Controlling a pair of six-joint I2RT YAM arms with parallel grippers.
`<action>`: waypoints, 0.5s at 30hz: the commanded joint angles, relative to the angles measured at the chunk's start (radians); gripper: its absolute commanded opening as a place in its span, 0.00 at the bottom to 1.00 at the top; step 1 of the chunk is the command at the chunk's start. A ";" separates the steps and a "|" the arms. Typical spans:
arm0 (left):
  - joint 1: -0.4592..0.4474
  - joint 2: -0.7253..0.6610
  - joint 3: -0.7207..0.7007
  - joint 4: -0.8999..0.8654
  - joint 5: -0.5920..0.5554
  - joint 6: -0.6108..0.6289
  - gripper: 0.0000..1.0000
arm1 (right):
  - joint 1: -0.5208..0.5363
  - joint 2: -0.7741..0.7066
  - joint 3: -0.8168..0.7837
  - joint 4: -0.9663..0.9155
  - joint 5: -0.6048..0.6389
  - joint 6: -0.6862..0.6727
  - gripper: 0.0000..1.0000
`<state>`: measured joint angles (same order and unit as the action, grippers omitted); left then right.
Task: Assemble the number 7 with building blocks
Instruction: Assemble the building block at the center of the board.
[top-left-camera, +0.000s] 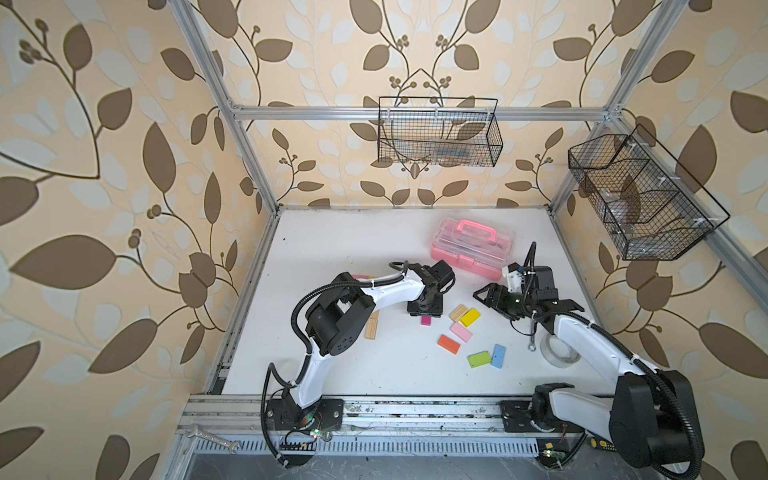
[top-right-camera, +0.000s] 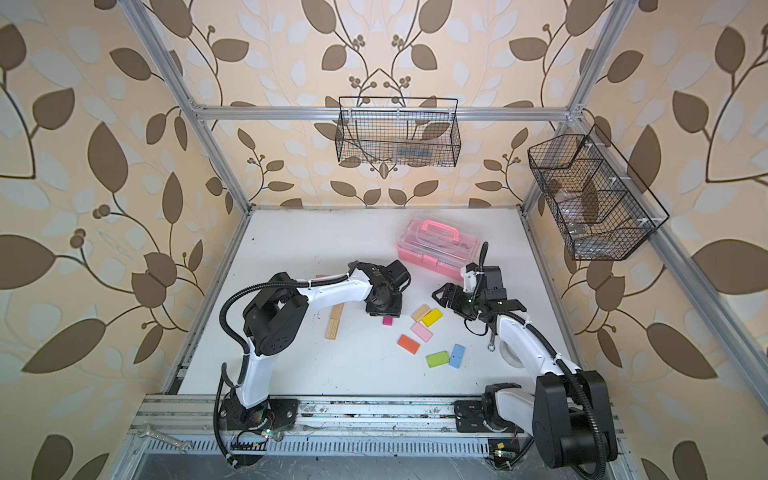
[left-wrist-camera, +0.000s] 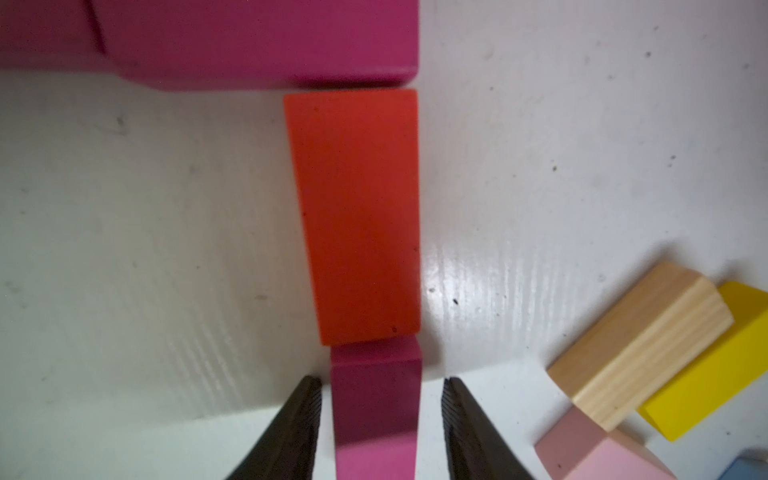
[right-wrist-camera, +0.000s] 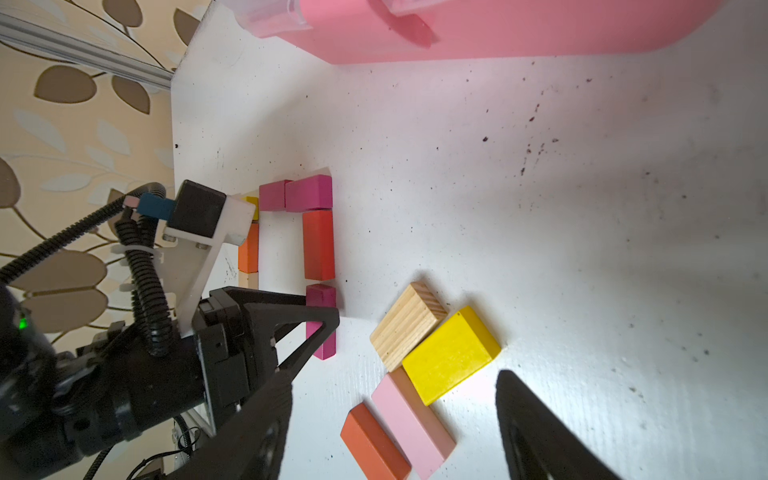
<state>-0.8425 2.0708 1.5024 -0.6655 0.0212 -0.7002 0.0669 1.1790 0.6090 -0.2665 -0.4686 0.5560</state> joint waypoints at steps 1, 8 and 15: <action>0.011 0.005 0.015 -0.031 -0.021 -0.001 0.53 | -0.004 -0.016 -0.003 -0.014 -0.016 -0.009 0.78; -0.005 -0.081 0.037 -0.019 -0.010 0.022 0.61 | 0.001 -0.037 0.024 -0.033 -0.046 -0.037 0.78; -0.027 -0.339 0.031 -0.073 -0.043 0.089 0.74 | 0.165 -0.044 0.194 -0.224 0.096 -0.180 0.77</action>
<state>-0.8593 1.9282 1.5105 -0.6949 0.0174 -0.6479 0.1692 1.1461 0.7269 -0.3908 -0.4454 0.4667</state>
